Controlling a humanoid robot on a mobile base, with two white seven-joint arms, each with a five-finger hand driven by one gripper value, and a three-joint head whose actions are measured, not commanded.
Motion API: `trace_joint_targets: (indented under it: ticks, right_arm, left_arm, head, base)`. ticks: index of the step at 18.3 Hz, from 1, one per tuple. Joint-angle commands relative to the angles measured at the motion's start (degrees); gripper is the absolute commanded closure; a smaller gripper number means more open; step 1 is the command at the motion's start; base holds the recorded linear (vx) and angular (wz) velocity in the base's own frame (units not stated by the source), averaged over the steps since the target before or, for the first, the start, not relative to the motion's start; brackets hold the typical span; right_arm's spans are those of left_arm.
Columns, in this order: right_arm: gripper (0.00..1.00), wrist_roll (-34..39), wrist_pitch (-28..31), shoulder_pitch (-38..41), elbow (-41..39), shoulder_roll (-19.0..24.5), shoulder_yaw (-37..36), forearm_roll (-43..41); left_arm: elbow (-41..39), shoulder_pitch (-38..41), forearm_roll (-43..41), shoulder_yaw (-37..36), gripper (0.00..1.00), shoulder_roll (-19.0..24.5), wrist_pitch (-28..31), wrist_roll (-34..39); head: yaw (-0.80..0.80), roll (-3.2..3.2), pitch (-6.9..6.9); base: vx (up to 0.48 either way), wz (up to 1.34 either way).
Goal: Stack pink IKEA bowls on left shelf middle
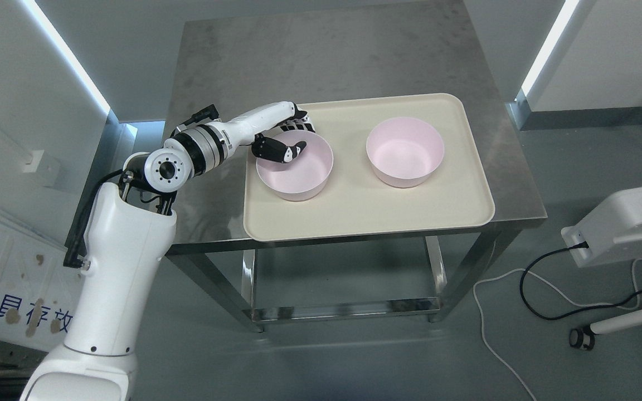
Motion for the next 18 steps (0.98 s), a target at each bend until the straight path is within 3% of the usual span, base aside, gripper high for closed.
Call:
trace_joint_targets:
  ticks: [1,9,15,18]
  right_arm:
    - [0.00,0.00,-0.04,0.00,0.00,-1.00,0.00,0.00]
    - [0.00,0.00,-0.04,0.00,0.00,-1.00,0.00,0.00]
    - [0.00,0.00,-0.04,0.00,0.00,-1.00,0.00,0.00]
    - [0.00,0.00,-0.04,0.00,0.00,-1.00,0.00,0.00]
  left_arm:
    - [0.90,-0.61,0.81,11.01,1.00,-9.37,0.43,-2.62]
    - [0.72,-5.88,5.55,13.58,1.00,-10.41,4.02,-3.59]
    - [0.81,-9.32,6.26,8.23,0.99,-10.41,5.88,-4.47]
    - [0.02,-6.69,6.35,8.64,0.92,-10.41,5.88,-4.39]
  head:
    - [0.00,0.00,0.00]
    - [0.00,0.00,0.00]
    - [0.00,0.00,0.00]
    - [0.00,0.00,0.00]
  base:
    - [0.000,0.00]
    - [-0.001,-0.01]
    - [0.000,0.00]
    - [0.000,0.00]
